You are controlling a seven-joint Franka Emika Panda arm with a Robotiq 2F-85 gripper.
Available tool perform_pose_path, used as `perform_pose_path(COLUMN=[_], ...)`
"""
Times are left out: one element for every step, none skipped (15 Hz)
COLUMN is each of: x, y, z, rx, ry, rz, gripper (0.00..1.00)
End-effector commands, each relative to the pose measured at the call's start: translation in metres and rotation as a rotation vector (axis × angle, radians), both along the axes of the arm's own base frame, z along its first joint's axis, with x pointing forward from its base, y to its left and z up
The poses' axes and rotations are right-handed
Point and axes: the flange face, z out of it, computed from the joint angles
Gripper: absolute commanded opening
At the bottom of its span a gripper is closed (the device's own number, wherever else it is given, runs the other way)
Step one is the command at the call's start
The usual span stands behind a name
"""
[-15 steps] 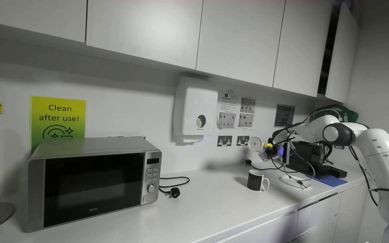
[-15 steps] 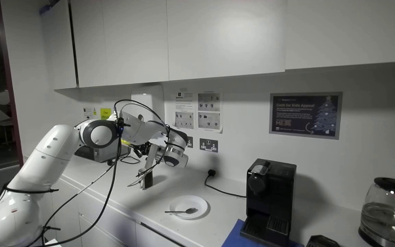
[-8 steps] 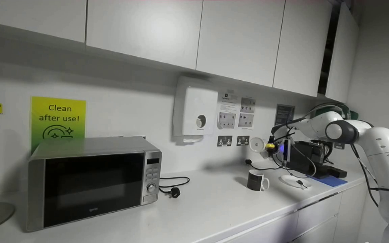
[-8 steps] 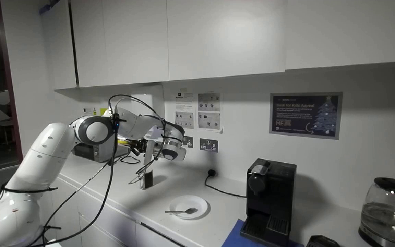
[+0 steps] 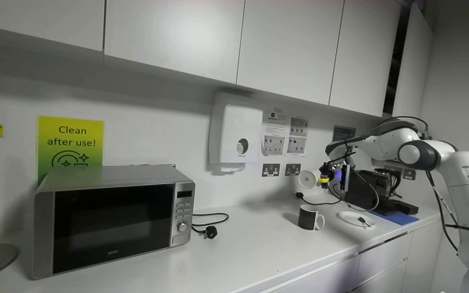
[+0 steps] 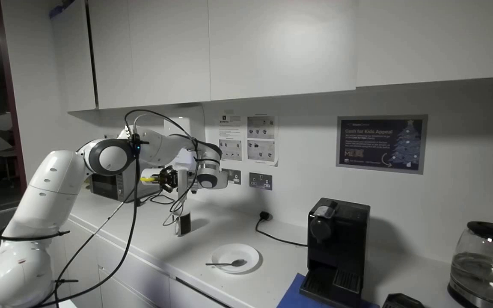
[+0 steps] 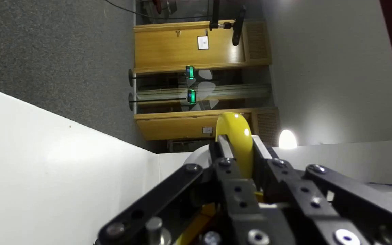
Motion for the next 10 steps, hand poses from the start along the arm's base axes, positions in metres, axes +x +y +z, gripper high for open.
perform_pose_path(x=[-0.016,-0.017,-0.018,-0.019,-0.02,-0.022,-0.023,-0.025,-0.027,-0.029], y=[0.009,0.012,0.015,0.018,0.021,0.024,0.027,0.03,0.033,0.036], z=[0.025,0.027,0.03,0.032,0.035,0.036,0.038,0.039,0.041,0.042], rx=[-0.049,-0.066,-0.082,-0.104,-0.125,-0.151,-0.172,-0.194,-0.218,-0.238], ry=[-0.087,-0.103,-0.119,-0.137,-0.154,-0.173,-0.189,-0.204,-0.218,-0.23], rz=[-0.02,-0.022,-0.026,-0.034,-0.041,-0.054,-0.066,-0.078,-0.09,-0.101], gripper=[0.05,0.05,0.05,0.05,0.05,0.05,0.05,0.05,0.05,0.05])
